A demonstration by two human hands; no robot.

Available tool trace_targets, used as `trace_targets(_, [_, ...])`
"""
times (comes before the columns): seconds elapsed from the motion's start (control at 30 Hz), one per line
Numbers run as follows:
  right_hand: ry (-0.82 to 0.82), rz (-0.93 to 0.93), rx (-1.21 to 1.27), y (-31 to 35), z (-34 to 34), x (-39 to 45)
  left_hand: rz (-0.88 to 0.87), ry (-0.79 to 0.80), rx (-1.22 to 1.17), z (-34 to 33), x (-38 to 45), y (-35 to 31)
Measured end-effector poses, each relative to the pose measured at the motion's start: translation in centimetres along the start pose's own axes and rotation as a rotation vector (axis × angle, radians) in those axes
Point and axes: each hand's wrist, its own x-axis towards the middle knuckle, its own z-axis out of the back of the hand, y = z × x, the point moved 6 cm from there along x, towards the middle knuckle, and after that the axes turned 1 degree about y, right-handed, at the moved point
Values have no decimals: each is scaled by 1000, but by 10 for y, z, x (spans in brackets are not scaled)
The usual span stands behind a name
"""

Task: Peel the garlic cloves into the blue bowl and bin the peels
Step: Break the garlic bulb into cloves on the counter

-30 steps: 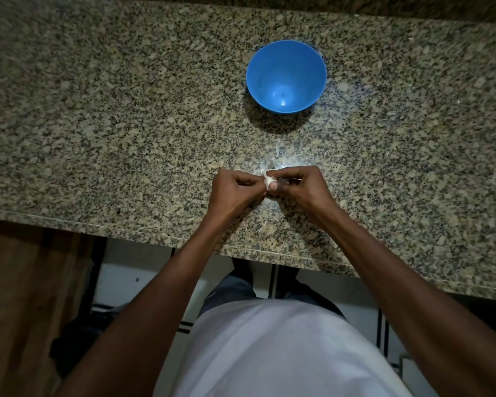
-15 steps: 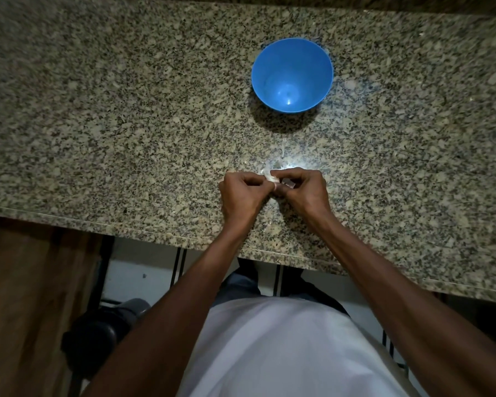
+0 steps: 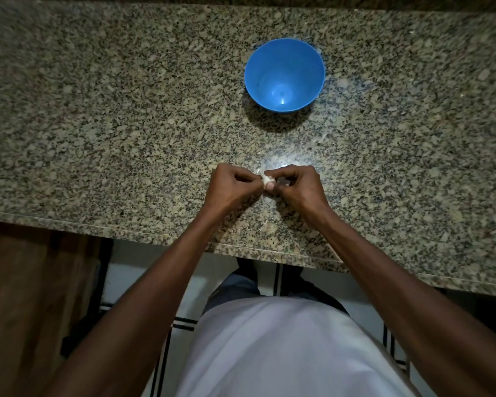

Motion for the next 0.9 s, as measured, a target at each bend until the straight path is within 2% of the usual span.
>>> trace_targets(0.1, [-13,37,-56,4,-1,-6,-27,-4,77,-1,1,-5])
trace_targets(0.27, [-69,69,-67,11,-1,-12,-53,-142,46,-9,-7,-6])
trace_targets(0.63, [-155,27,0,4,-7,-13,85,-372,-162,-26,-14,8])
trace_targets(0.9, [-144,-43,87,0,-12,-9,97,-459,-208,-25,-15,13])
